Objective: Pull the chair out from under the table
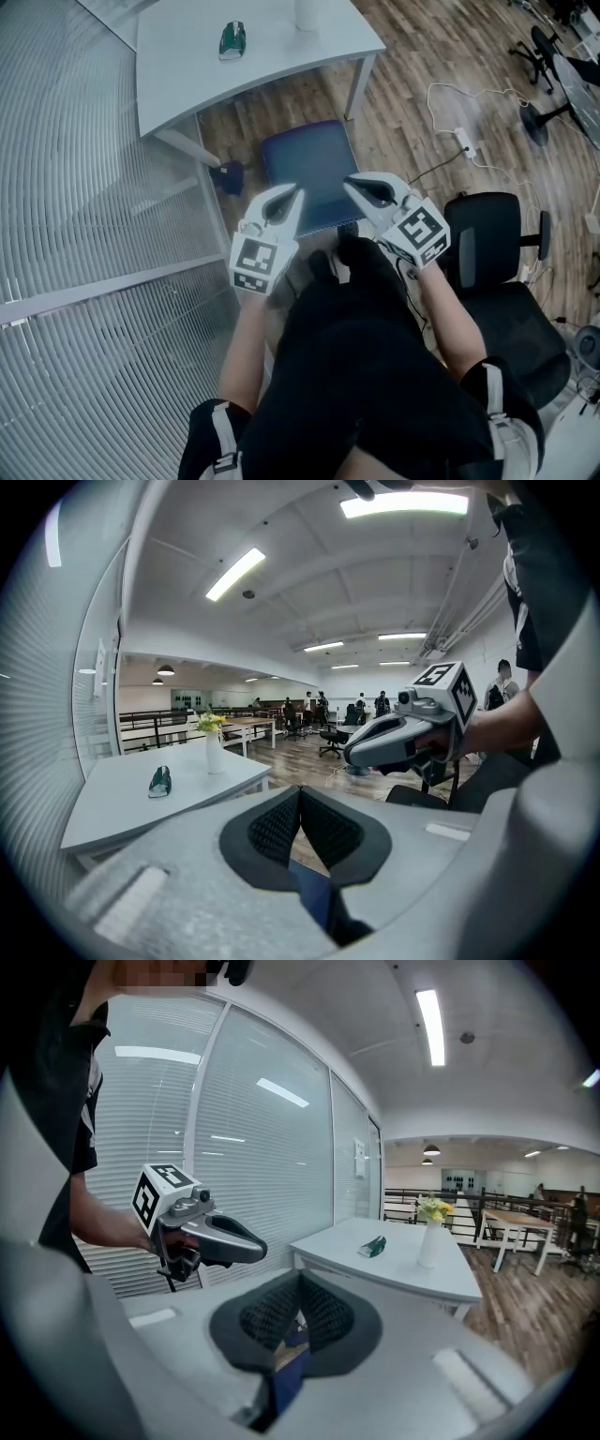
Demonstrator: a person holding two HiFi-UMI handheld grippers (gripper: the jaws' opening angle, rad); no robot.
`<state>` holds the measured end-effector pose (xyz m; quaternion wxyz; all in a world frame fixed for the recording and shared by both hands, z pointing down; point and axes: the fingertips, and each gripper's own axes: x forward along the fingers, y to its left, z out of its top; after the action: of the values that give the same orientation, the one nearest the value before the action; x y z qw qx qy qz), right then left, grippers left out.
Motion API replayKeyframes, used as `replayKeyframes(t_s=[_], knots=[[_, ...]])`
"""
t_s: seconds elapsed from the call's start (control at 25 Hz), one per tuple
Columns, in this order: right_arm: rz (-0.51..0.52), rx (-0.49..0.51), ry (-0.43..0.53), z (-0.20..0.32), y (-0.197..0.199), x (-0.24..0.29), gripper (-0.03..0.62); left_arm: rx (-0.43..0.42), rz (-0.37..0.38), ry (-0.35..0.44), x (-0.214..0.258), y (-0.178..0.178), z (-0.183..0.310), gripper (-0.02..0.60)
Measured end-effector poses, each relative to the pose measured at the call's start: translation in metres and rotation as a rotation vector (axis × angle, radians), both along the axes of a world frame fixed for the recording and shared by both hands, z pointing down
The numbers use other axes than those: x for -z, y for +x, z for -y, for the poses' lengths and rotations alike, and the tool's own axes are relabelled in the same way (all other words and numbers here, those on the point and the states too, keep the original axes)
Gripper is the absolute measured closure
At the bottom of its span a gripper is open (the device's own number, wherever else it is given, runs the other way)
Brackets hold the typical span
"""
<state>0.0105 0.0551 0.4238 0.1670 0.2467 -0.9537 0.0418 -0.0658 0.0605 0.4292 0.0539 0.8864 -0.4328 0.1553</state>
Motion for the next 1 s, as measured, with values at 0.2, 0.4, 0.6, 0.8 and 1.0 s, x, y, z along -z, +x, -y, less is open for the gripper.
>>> replayKeyframes(t_s=[0.2, 0.4, 0.6, 0.8, 1.0], knots=[[-0.018, 0.003, 0.009, 0.0016, -0.0001, 0.0001, 0.592, 0.000, -0.003, -0.003, 0.0011, 0.0010, 0.0025, 0.571], [-0.029, 0.003, 0.009, 0.0026, 0.0008, -0.0027, 0.592, 0.001, -0.008, -0.010, -0.0011, 0.0019, 0.0042, 0.571], [-0.032, 0.005, 0.022, 0.0026, 0.0005, 0.0003, 0.593, 0.000, -0.005, -0.010, -0.0007, 0.0030, 0.0034, 0.570], [-0.024, 0.001, 0.027, 0.0030, 0.0010, 0.0006, 0.594, -0.003, -0.006, -0.010, -0.0015, 0.0036, 0.0044, 0.571], [-0.041, -0.031, 0.011, 0.0059, 0.0059, 0.0003, 0.593, -0.006, -0.007, -0.009, -0.0021, 0.0041, 0.0053, 0.571]])
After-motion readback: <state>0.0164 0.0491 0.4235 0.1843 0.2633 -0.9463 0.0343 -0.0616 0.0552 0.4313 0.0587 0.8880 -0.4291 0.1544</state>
